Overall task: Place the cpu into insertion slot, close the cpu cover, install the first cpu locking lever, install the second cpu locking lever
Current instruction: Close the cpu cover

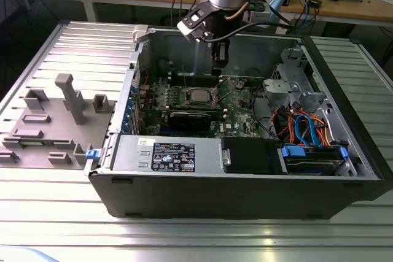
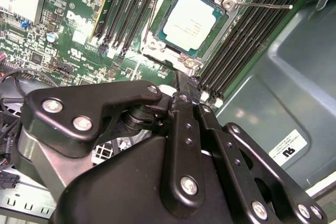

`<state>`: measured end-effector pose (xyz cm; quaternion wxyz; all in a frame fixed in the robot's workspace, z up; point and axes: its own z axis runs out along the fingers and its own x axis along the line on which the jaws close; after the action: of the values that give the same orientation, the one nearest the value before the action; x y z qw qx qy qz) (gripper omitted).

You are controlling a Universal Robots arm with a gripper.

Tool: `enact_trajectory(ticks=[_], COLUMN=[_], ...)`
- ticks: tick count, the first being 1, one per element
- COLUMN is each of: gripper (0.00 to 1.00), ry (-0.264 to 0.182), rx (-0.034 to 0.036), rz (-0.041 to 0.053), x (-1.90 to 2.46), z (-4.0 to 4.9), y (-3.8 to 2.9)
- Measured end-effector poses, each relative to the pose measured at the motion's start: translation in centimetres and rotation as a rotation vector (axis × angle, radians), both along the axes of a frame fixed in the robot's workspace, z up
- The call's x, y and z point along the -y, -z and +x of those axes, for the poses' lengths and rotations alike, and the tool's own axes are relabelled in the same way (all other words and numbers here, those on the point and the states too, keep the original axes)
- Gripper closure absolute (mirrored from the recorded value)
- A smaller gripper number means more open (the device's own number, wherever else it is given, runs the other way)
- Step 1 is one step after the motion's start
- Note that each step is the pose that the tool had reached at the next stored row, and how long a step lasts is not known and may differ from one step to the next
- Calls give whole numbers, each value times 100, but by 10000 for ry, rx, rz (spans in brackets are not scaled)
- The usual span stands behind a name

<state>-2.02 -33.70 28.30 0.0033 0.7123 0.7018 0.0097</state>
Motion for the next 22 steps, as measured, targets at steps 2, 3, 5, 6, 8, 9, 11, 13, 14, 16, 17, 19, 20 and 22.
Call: enact_trajectory(ticks=[2, 3, 5, 6, 8, 9, 11, 13, 14, 16, 17, 19, 20, 22], gripper=[89, 89, 89, 89, 89, 89, 89, 89, 89, 89, 89, 89, 89, 89], ry=[0, -1, 0, -1, -1, -1, 0, -1, -1, -1, 0, -1, -1, 0], rx=[-1, 0, 0, 0, 0, 0, 0, 0, 0, 0, 0, 0, -1, -1], rz=[-1, 0, -1, -1, -1, -1, 0, -1, -1, -1, -1, 0, -1, 0], x=[0, 0, 0, 0, 0, 0, 0, 0, 0, 0, 0, 0, 0, 0], z=[5, 8, 12, 14, 19, 21, 25, 31, 33, 37, 39, 42, 46, 48], y=[0, 0, 0, 0, 0, 0, 0, 0, 0, 0, 0, 0, 0, 0])
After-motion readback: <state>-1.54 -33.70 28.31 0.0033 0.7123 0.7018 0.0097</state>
